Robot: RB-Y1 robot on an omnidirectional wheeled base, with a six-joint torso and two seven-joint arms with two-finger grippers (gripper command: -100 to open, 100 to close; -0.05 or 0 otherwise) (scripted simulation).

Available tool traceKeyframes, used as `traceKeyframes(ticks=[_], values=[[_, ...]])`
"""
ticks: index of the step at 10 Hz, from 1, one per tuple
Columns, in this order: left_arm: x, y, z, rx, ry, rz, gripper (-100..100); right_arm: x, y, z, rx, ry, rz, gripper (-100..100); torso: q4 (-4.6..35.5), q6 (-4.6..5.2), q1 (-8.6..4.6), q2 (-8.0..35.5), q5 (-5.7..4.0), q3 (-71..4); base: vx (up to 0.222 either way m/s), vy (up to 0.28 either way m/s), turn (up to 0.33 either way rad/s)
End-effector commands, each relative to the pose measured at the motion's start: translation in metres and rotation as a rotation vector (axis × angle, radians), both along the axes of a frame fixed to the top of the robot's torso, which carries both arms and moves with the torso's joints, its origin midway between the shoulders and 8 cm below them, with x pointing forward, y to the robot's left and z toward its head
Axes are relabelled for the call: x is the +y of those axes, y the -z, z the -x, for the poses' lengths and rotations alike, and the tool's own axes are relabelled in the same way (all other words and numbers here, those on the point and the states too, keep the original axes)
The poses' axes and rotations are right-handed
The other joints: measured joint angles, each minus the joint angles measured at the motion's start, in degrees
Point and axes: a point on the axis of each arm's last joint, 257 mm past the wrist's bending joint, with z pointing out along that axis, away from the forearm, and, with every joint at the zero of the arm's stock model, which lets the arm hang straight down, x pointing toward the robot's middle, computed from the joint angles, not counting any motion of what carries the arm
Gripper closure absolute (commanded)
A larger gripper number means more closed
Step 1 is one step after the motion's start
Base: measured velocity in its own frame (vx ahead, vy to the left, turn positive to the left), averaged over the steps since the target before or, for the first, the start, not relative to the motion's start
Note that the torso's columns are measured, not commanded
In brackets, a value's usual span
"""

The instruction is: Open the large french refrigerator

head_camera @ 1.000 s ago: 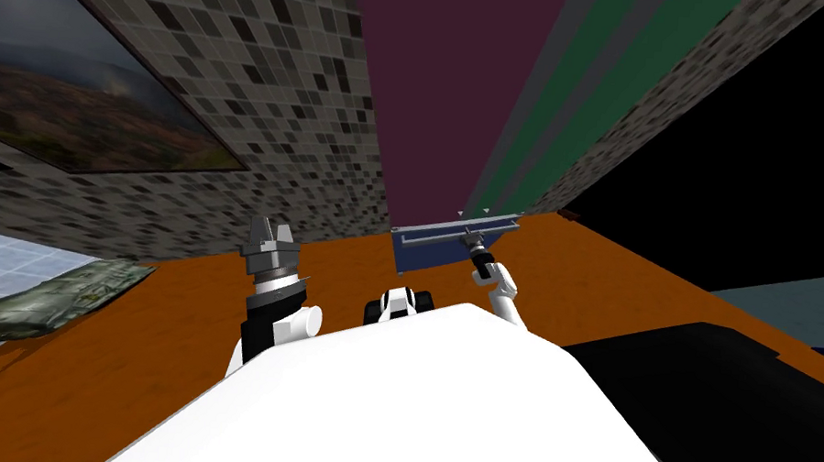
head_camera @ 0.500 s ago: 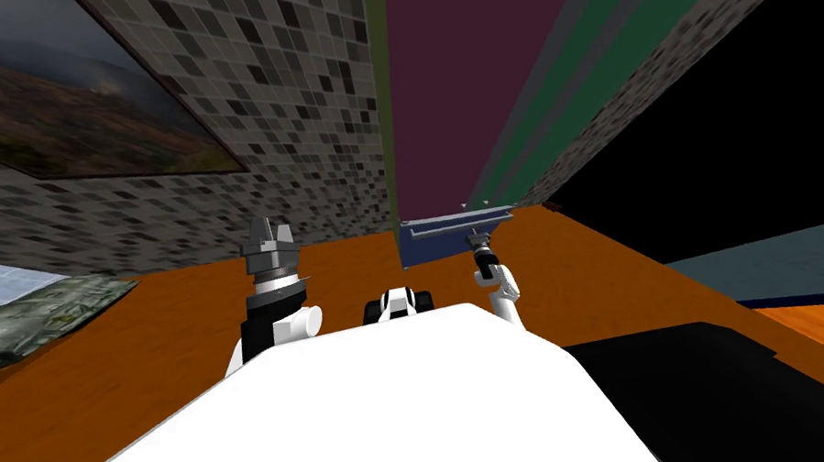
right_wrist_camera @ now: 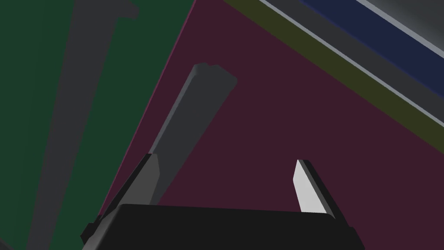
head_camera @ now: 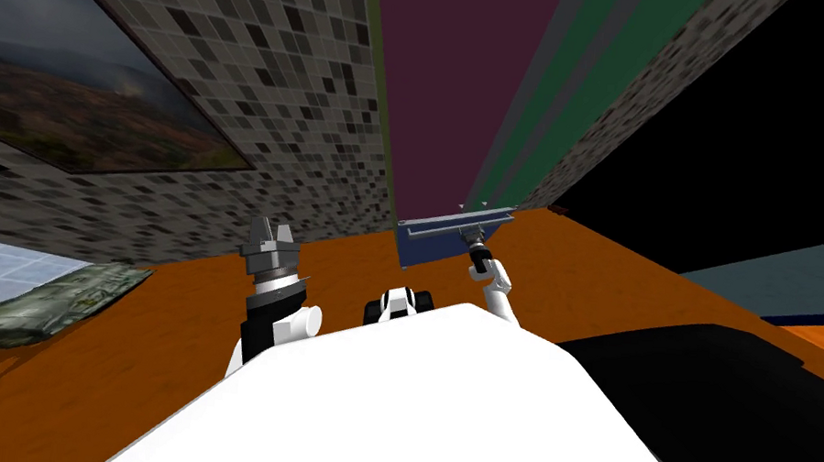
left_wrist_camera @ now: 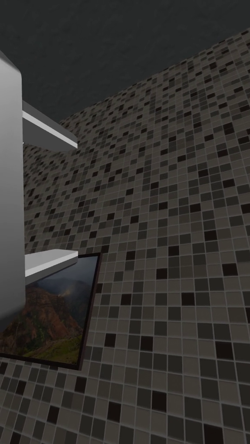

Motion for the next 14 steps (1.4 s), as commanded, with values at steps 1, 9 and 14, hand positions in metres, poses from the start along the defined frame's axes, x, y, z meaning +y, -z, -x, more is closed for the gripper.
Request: traceKeyframes(ticks=[1, 9, 14], values=[[0.000, 0.000, 0.000, 0.000, 0.000, 0.000, 0, 0.010, 0.000, -0.018, 0.012, -0.007, 0.031, -100, 0.00, 0.02, 0.05, 0.00, 0.02, 0.00, -0.039, -0.168, 0.095], [0.000, 0.000, 0.000, 0.000, 0.000, 0.000, 0, 0.047, 0.001, -0.074, 0.056, -0.041, 0.117, -100, -0.03, 0.03, 0.00, -0.06, 0.00, -0.05, -0.043, -0.146, 0.099], [0.000, 0.000, 0.000, 0.000, 0.000, 0.000, 0, 0.077, -0.005, -0.111, 0.085, -0.071, 0.193, -100, -0.02, 0.03, 0.02, -0.03, 0.00, -0.03, -0.063, -0.165, 0.120]])
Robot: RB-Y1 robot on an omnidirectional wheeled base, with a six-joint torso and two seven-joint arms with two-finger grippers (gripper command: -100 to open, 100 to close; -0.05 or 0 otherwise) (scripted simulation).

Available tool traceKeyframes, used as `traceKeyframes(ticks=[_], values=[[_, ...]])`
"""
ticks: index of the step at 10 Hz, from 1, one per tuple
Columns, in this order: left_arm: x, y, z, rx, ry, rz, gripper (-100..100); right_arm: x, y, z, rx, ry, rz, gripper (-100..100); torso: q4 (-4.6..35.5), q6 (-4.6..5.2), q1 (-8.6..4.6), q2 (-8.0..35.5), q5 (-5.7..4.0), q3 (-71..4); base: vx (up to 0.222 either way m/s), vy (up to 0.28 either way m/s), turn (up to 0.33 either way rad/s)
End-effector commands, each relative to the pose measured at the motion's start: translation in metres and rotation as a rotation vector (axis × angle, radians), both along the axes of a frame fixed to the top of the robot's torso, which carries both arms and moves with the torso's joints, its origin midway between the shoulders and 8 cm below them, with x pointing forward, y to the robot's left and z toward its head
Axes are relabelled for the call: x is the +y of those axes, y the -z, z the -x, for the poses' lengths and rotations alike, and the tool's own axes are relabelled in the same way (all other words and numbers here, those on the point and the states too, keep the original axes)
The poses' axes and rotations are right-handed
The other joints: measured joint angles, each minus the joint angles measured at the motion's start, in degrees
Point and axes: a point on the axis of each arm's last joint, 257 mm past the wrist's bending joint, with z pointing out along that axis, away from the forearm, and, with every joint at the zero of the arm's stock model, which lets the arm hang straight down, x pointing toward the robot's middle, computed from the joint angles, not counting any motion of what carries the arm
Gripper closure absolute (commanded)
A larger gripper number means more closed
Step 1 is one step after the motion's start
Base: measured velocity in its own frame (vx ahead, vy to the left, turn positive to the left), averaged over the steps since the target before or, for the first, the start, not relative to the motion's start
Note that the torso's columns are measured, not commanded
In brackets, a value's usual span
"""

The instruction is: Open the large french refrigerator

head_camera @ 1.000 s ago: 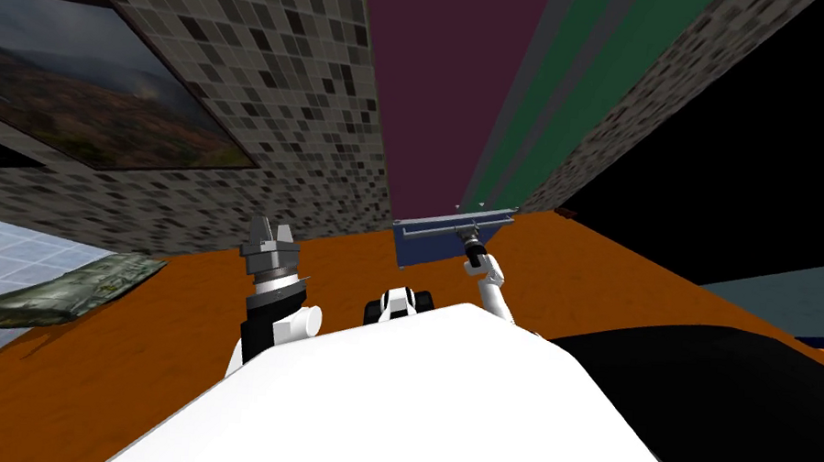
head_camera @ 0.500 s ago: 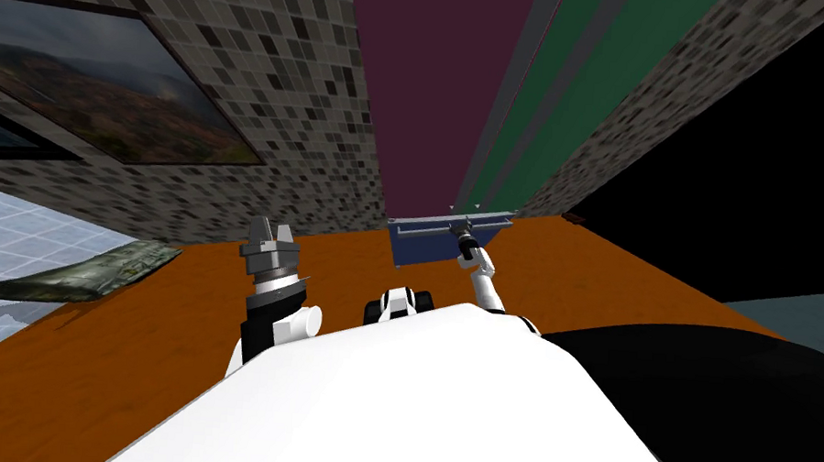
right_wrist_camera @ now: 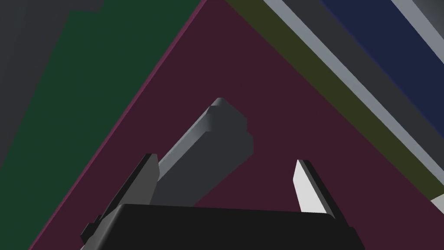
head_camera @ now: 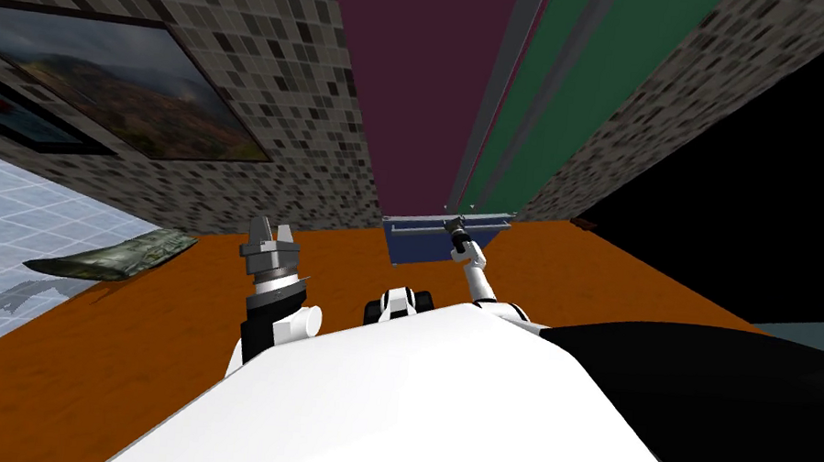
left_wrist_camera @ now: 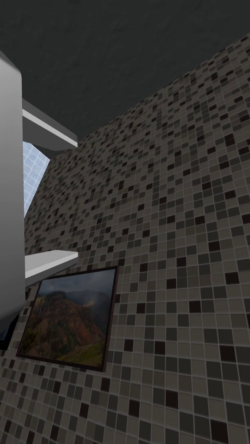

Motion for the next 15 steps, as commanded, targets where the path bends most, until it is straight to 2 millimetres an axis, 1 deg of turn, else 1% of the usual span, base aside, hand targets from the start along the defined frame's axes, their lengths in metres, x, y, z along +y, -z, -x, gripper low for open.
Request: traceKeyframes(ticks=[1, 2, 3, 5, 6, 9, 11, 12, 13, 14, 15], values=[[0.000, 0.000, 0.000, 0.000, 0.000, 0.000, 0, 0.015, -0.003, -0.018, 0.016, -0.017, 0.044, -100, 0.01, -0.02, -0.10, 0.03, -0.03, 0.01, -0.045, -0.178, 0.116], [0.000, 0.000, 0.000, 0.000, 0.000, 0.000, 0, 0.020, -0.004, -0.023, 0.021, -0.022, 0.056, -100, 0.00, 0.01, -0.04, -0.02, -0.02, -0.01, -0.042, -0.140, 0.075], [0.000, 0.000, 0.000, 0.000, 0.000, 0.000, 0, 0.030, -0.006, -0.034, 0.032, -0.033, 0.081, -100, -0.01, -0.01, 0.10, -0.02, 0.02, -0.01, -0.056, -0.178, 0.138], [0.000, 0.000, 0.000, 0.000, 0.000, 0.000, 0, 0.040, -0.008, -0.044, 0.042, -0.043, 0.105, -100, 0.02, 0.00, -0.01, 0.07, -0.01, 0.05, -0.063, -0.156, 0.109], [0.000, 0.000, 0.000, 0.000, 0.000, 0.000, 0, 0.049, -0.010, -0.054, 0.052, -0.053, 0.127, -100, 0.02, 0.00, 0.09, 0.08, 0.02, 0.05, -0.092, -0.142, 0.123], [0.000, 0.000, 0.000, 0.000, 0.000, 0.000, 0, 0.066, -0.013, -0.069, 0.071, -0.072, 0.167, -100, 0.01, -0.01, -0.03, 0.03, -0.01, 0.02, -0.077, -0.157, 0.109], [0.000, 0.000, 0.000, 0.000, 0.000, 0.000, 0, 0.063, -0.012, -0.067, 0.068, -0.068, 0.160, -100, -0.05, 0.01, 0.24, -0.14, 0.05, -0.09, -0.012, -0.043, 0.011], [0.000, 0.000, 0.000, 0.000, 0.000, 0.000, 0, 0.062, -0.014, -0.069, 0.068, -0.063, 0.155, 100, -0.03, -0.02, 0.31, -0.10, 0.09, -0.06, 0.078, -0.017, 0.033], [0.000, 0.000, 0.000, 0.000, 0.000, 0.000, 0, 0.064, -0.006, -0.066, 0.080, -0.067, 0.154, 100, 0.17, -0.03, 0.13, -0.32, 0.15, -0.15, 0.032, -0.001, -0.007], [0.000, 0.000, 0.000, 0.000, 0.000, 0.000, 0, 0.055, -0.002, -0.062, 0.087, -0.046, 0.151, 100, 0.19, -0.11, 0.01, -0.25, 0.11, -0.13, -0.023, 0.129, -0.121], [0.000, 0.000, 0.000, 0.000, 0.000, 0.001, 0, 0.046, -0.004, -0.060, 0.086, -0.024, 0.149, 100, 0.10, -0.06, 0.36, 0.00, 0.13, 0.01, -0.047, 0.277, -0.205]])
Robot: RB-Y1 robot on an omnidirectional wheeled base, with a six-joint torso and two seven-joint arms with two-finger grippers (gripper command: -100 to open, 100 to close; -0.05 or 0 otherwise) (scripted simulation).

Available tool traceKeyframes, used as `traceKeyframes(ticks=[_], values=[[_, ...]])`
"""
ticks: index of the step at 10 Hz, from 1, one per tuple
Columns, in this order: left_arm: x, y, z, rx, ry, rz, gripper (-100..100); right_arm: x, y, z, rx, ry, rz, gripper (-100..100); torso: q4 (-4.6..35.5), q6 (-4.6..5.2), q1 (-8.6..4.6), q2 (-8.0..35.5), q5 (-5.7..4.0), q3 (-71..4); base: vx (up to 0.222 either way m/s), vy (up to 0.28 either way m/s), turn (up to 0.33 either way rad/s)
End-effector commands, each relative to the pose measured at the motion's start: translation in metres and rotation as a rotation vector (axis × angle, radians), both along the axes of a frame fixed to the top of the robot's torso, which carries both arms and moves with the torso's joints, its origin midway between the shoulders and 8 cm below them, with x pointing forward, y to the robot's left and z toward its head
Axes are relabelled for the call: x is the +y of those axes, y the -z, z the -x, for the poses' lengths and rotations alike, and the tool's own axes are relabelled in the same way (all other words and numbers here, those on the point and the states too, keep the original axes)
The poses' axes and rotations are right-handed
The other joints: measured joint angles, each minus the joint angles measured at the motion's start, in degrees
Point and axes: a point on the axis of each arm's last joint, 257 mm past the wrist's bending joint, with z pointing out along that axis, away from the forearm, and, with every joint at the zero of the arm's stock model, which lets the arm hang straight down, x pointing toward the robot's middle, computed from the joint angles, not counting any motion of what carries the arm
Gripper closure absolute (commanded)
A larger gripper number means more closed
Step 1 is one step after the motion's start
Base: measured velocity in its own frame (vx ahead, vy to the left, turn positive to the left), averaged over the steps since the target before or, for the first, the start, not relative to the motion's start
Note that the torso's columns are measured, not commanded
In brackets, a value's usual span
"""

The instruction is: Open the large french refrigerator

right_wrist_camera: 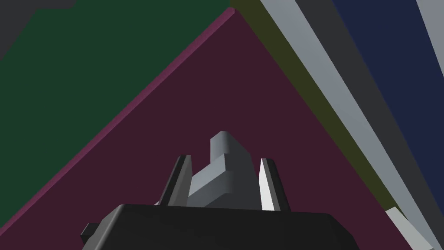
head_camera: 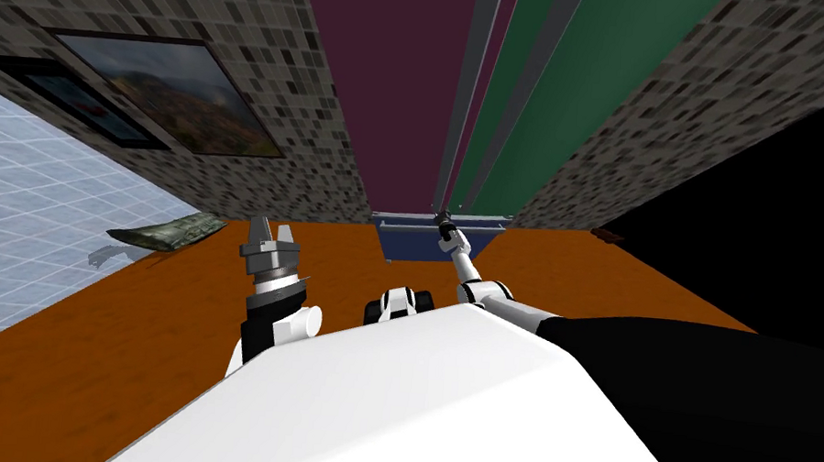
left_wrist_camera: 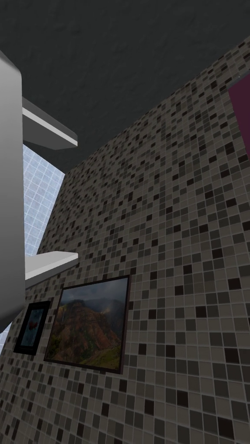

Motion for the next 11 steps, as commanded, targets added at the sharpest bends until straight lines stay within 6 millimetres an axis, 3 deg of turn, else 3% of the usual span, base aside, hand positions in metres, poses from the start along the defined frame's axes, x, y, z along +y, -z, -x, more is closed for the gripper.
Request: traceKeyframes(ticks=[1, 4, 8, 10, 11], values=[[0.000, 0.000, 0.000, 0.000, 0.000, 0.000, 0, -0.023, -0.005, 0.006, -0.007, 0.053, 0.000, 100, 0.00, -0.04, 0.37, 0.26, 0.08, 0.15, -0.060, 0.330, -0.191], [0.000, 0.000, 0.000, 0.000, 0.000, 0.000, 0, -0.052, -0.010, 0.016, -0.014, 0.120, 0.001, 100, 0.10, -0.44, 0.23, 0.26, 0.05, 0.16, -0.077, 0.344, -0.172], [0.000, 0.000, 0.000, 0.000, 0.000, 0.000, 0, -0.090, -0.014, 0.032, -0.019, 0.213, 0.004, 100, 0.31, -0.08, -0.04, 0.25, 0.16, 0.16, -0.076, 0.284, -0.153], [0.000, 0.000, 0.000, 0.000, 0.000, 0.000, 0, -0.089, -0.004, 0.035, -0.002, 0.215, 0.001, 100, 0.32, -0.07, -0.25, 0.43, 0.09, 0.27, -0.056, 0.153, -0.050], [0.000, 0.000, 0.000, 0.000, 0.000, 0.000, 0, -0.099, -0.002, 0.042, 0.003, 0.242, -0.002, 100, 0.29, -0.10, -0.54, 0.23, 0.03, 0.16, -0.020, 0.131, -0.067]])
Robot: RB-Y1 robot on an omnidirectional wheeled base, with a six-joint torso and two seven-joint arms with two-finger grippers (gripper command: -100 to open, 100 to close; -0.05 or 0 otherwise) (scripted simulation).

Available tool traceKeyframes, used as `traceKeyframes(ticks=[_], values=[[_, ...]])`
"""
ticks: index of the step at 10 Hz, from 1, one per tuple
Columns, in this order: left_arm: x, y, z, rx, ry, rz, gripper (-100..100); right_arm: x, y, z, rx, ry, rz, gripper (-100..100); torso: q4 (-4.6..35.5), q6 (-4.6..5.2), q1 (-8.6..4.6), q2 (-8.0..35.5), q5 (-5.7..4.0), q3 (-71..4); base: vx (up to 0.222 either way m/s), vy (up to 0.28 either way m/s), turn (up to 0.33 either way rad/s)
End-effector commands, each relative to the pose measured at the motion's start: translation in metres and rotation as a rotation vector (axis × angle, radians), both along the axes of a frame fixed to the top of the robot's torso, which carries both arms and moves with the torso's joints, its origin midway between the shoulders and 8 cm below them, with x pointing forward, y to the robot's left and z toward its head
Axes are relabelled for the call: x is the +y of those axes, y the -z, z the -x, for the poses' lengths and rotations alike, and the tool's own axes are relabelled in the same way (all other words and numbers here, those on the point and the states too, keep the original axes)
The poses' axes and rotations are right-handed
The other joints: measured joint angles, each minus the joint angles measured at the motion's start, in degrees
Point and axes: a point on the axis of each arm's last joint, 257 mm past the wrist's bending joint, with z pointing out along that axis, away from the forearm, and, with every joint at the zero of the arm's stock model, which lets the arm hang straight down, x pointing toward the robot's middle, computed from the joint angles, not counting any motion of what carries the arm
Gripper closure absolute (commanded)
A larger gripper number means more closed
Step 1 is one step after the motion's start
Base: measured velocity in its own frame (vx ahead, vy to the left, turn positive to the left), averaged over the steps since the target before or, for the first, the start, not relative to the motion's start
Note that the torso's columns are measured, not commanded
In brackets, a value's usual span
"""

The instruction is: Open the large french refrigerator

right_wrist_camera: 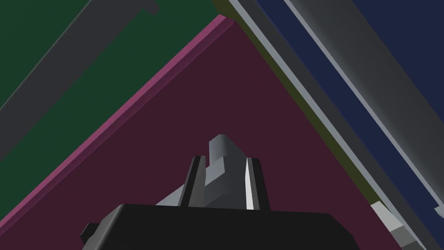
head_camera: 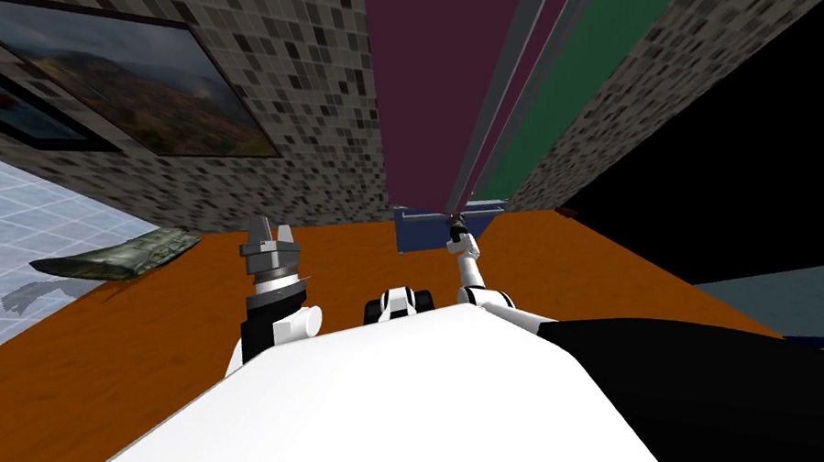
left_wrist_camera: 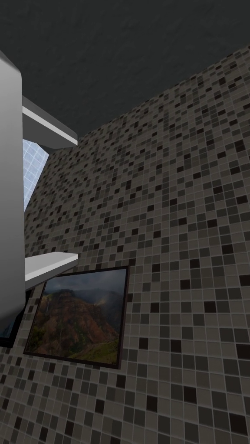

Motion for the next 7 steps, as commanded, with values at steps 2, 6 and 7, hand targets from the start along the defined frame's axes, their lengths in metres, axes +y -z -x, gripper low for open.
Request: traceKeyframes(ticks=[2, 6, 7], values=[[0.000, 0.000, 0.000, 0.000, 0.000, 0.000, 0, -0.027, -0.009, 0.014, -0.017, 0.068, 0.001, 100, -0.15, 0.24, 0.71, -0.08, 0.12, -0.07, 0.029, 0.311, -0.179], [0.000, 0.000, 0.000, 0.000, 0.000, 0.000, 0, -0.054, -0.016, 0.031, -0.031, 0.138, 0.004, 100, -0.38, 0.13, -0.12, -0.18, -0.24, -0.14, 0.014, 0.278, -0.100], [0.000, 0.000, 0.000, 0.000, 0.000, 0.000, 0, -0.063, -0.018, 0.037, -0.035, 0.162, 0.005, 100, -0.37, 0.17, -0.06, -0.15, -0.24, -0.11, -0.012, 0.273, -0.164]])
